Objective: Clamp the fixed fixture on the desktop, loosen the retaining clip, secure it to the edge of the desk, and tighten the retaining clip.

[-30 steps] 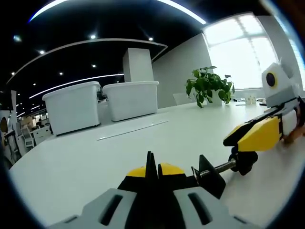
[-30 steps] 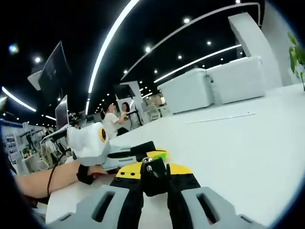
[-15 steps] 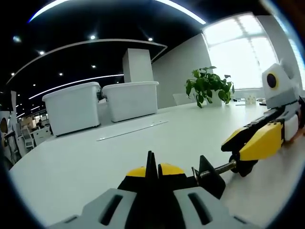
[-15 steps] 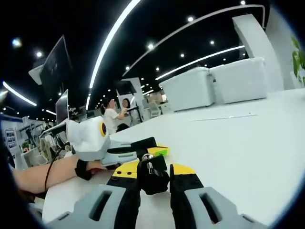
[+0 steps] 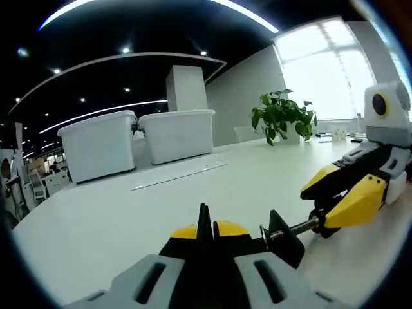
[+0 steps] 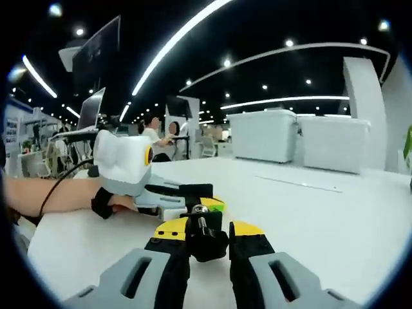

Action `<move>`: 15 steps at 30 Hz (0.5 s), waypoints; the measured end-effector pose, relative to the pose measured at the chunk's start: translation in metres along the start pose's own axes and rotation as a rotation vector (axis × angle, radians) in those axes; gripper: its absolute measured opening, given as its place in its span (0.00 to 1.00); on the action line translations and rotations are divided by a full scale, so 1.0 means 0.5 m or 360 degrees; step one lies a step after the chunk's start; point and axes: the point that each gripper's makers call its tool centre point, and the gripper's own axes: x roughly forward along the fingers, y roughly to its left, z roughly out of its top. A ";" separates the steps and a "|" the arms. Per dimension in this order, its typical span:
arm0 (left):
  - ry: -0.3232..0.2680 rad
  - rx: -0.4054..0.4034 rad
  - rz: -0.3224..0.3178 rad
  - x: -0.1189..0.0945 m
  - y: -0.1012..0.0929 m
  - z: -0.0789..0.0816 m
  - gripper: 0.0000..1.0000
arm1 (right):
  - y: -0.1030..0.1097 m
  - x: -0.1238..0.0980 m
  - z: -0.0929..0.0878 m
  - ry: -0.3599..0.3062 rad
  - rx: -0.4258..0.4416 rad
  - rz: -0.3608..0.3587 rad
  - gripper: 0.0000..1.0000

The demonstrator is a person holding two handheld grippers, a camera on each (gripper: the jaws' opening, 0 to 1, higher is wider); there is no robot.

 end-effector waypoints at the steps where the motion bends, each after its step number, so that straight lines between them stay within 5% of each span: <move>1: 0.0000 0.0000 0.0001 0.000 0.000 0.000 0.07 | 0.002 0.000 0.001 -0.0002 -0.0050 -0.0003 0.22; 15: 0.0002 -0.0003 0.0007 -0.001 0.001 -0.001 0.07 | 0.016 0.001 0.002 0.0001 -0.0356 -0.0019 0.22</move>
